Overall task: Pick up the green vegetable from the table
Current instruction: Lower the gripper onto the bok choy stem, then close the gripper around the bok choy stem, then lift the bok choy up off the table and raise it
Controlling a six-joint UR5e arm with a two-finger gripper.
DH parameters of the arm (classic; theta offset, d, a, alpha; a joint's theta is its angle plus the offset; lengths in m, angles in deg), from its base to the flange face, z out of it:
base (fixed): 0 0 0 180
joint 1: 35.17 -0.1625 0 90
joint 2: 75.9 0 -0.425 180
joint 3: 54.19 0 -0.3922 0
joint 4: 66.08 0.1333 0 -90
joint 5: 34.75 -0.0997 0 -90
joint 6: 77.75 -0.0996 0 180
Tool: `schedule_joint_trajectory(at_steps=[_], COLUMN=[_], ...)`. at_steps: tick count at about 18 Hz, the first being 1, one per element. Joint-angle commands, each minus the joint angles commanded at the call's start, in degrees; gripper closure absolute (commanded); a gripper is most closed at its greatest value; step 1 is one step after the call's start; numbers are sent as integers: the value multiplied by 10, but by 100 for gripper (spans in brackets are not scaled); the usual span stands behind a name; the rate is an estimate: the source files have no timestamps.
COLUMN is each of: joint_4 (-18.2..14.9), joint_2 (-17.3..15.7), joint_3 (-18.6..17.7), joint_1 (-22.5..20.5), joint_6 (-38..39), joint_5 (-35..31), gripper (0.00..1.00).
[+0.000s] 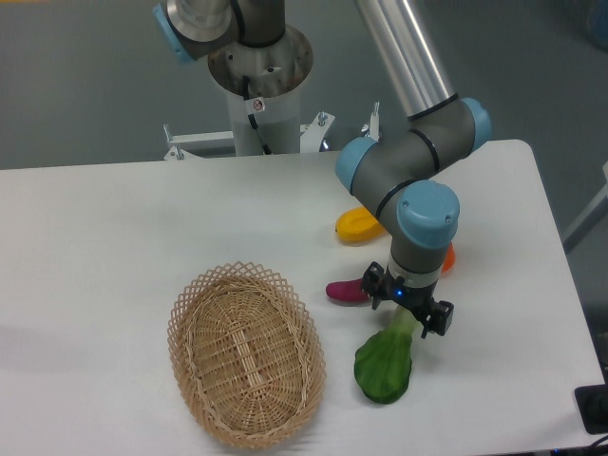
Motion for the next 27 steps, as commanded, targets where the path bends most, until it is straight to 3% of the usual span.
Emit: schedule_joint_trajectory(at_steps=[8,9,12,14,22,27], joint_4=[36,45,47,48,47,39], joint_2=[11,11,11,11,0,-35], joint_3=[-6,-8,-8,-8,11,42], joint_1=[7,8,8,7,7,2], joint_6=[3,3,-1,-4,-8,-14], joint_5=[-29,-29,-29,-29,-29,-24], gripper=[0,7,46,61,64,64])
